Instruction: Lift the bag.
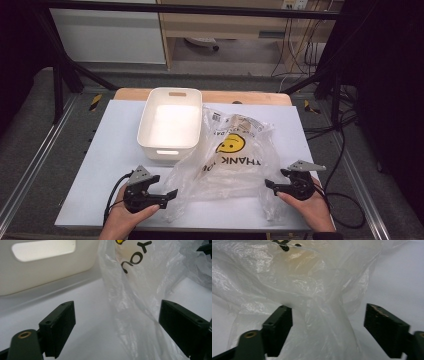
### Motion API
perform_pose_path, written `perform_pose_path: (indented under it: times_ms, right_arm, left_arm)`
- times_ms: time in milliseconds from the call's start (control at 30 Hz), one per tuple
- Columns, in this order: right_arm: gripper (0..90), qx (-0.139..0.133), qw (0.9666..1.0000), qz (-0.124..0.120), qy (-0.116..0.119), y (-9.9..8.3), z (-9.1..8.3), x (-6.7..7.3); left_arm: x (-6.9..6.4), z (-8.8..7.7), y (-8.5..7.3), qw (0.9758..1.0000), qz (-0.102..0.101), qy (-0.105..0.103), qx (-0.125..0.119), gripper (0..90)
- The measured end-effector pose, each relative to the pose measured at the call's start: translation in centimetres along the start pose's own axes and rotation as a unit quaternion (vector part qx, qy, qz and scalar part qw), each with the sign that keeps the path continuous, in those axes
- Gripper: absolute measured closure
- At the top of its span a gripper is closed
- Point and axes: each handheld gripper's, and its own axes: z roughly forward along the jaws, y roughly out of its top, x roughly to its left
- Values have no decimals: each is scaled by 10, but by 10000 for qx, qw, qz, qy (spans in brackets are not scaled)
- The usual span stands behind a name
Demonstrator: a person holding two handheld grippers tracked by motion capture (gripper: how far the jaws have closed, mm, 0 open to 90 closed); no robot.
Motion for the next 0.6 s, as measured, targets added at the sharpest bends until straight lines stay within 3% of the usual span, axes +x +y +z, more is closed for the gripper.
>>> perform_pose_path:
  times_ms: [167,333,600]
  right_arm:
    - [81,-119,9999,93,-72,2,-3,-1]
    - [66,-380,9992,153,-38,4,-11,-3]
    - [49,-709,9974,83,64,10,-20,0]
  left_arm:
    - [7,-9,0,9999,-30,31,-144,121]
    - [19,-18,3,9988,-201,112,-443,123]
    - [39,-36,2,9967,-194,451,-640,121]
